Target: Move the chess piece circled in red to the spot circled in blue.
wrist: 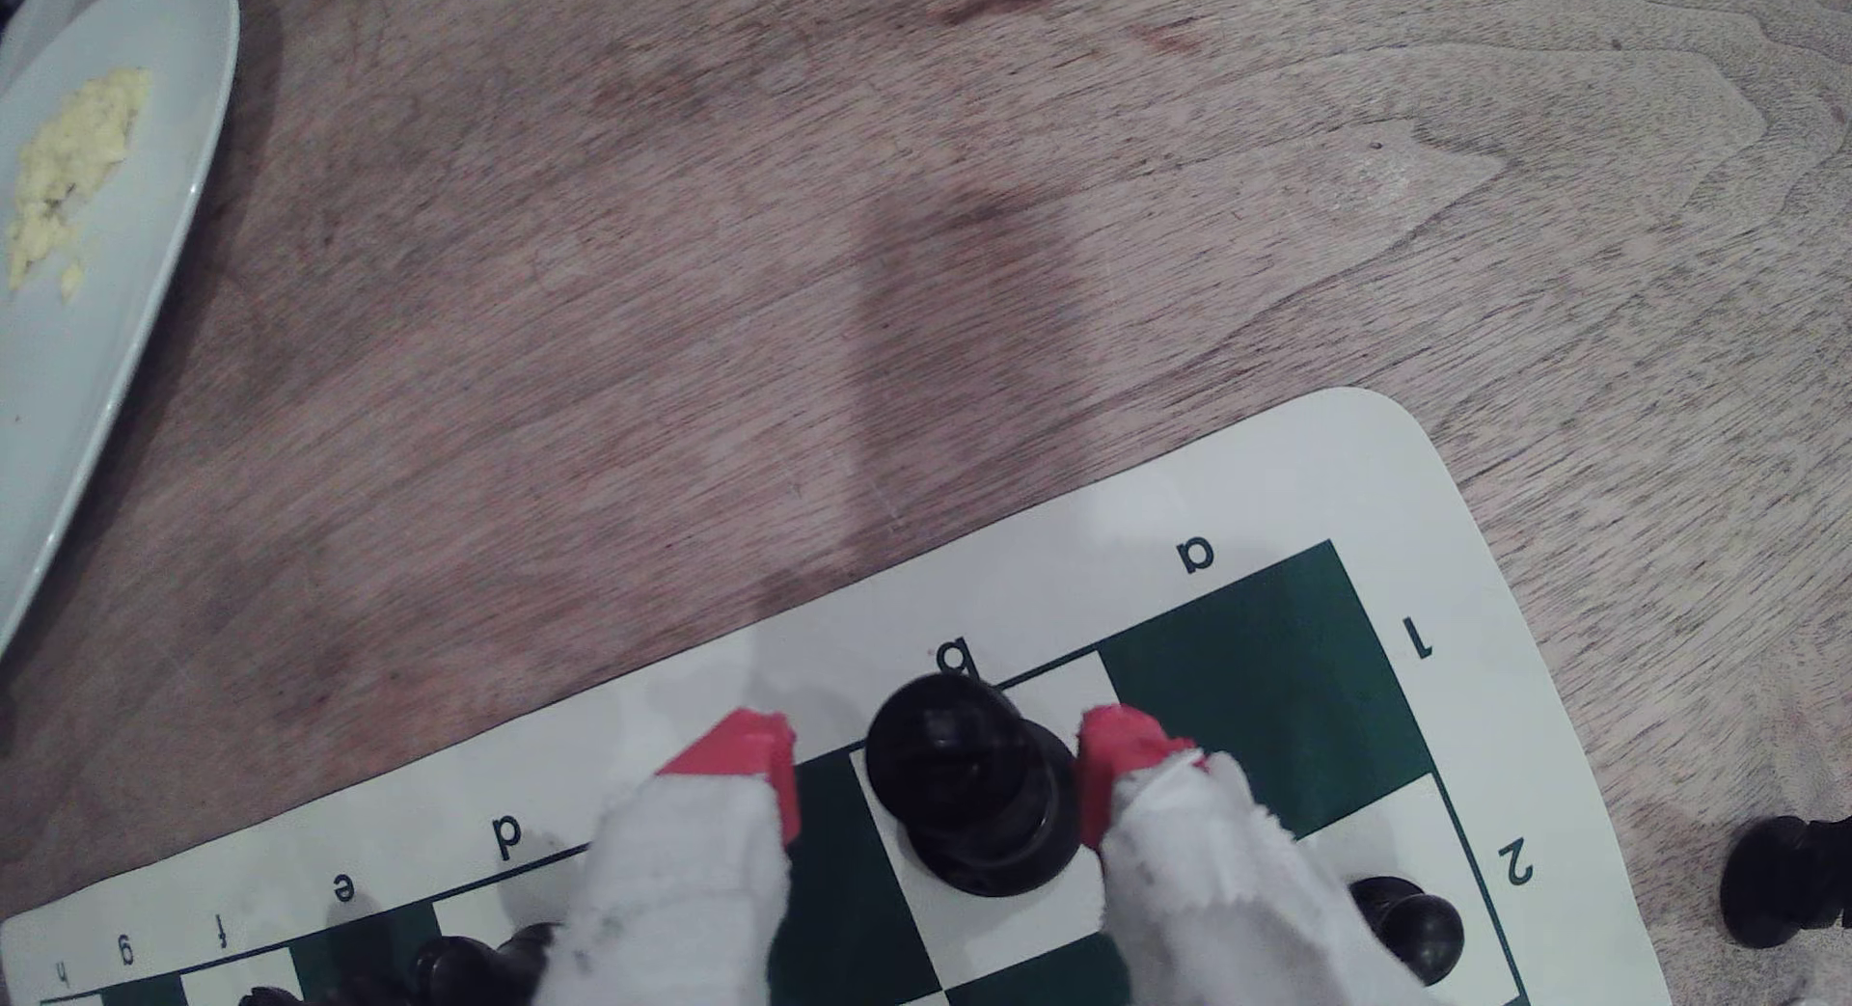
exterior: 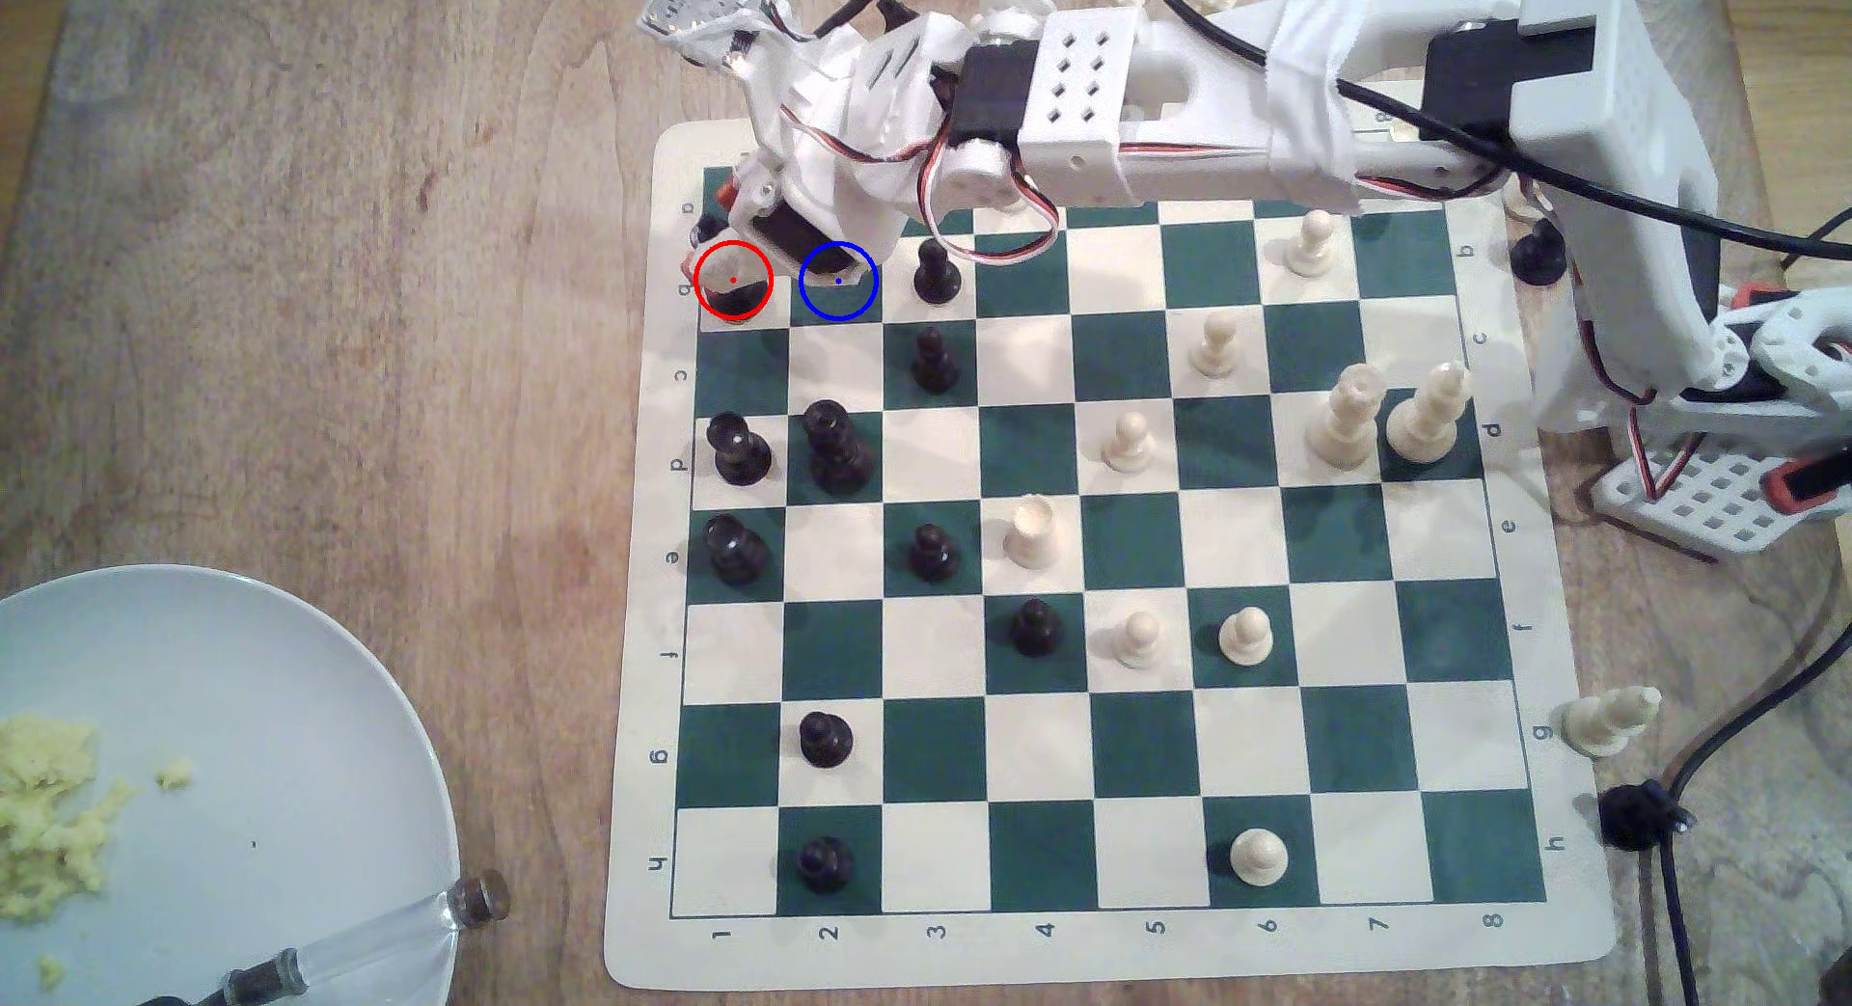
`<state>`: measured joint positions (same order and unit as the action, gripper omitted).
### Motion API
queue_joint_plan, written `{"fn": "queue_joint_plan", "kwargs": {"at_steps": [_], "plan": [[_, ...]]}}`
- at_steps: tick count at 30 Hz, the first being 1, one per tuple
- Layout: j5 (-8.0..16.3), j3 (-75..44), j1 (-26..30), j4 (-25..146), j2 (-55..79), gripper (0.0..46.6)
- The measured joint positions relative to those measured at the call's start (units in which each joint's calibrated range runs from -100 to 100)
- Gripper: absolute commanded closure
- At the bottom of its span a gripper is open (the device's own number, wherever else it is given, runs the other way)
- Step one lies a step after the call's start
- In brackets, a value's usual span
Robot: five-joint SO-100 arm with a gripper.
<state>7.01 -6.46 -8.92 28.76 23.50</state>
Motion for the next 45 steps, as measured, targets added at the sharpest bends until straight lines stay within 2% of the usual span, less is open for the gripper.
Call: {"fn": "queue_joint_plan", "kwargs": {"at_steps": [22,33,35,37,40,45], "plan": [[0.05,-0.63,-0.37,-4.14,3.35,34.3],[0.05,-0.63,-0.37,-4.14,3.35,45.0],[0.05,-0.63,-0.37,-4.14,3.35,44.7],[0.05,-0.63,-0.37,-4.14,3.35,39.2],[0.05,-0.63,-0.37,-4.14,3.35,35.7],[0.05,-0.63,-0.37,-3.51,3.35,35.5]]}}
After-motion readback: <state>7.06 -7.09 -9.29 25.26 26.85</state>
